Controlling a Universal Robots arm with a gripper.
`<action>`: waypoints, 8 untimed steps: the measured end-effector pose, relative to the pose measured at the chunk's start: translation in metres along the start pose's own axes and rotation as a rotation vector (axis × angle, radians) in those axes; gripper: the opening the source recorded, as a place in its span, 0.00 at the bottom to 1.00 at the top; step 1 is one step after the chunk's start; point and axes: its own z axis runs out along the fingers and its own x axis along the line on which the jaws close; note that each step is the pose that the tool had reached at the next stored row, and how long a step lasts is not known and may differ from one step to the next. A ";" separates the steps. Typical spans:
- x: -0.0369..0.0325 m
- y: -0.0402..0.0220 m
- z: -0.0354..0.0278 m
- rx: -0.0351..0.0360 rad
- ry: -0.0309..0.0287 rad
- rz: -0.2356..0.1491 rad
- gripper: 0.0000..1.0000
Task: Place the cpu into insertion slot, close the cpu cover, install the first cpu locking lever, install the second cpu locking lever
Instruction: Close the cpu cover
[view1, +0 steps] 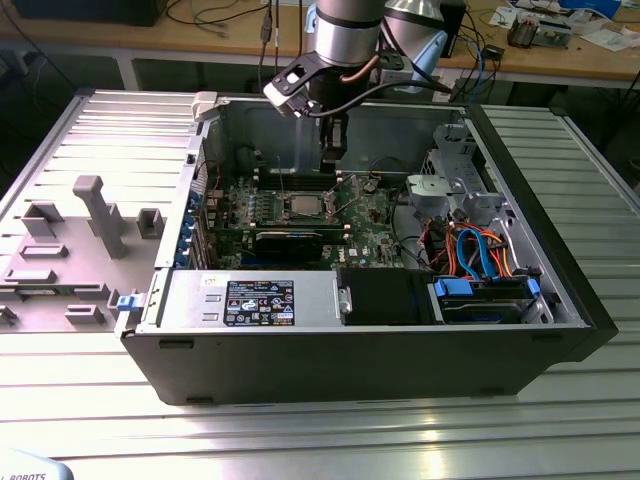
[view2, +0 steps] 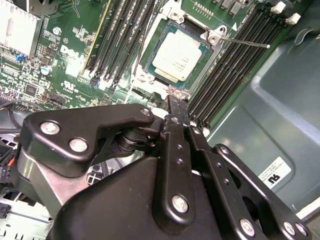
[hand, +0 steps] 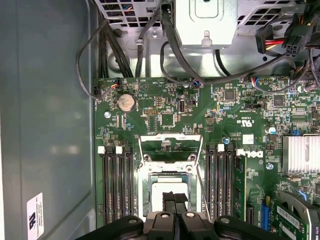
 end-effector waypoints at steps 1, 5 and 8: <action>0.0000 0.0003 0.0000 0.0000 0.0000 0.000 0.11; 0.0000 0.0012 0.0000 0.0000 0.0000 0.000 0.11; 0.0000 0.0021 -0.0001 0.0000 0.0000 0.000 0.11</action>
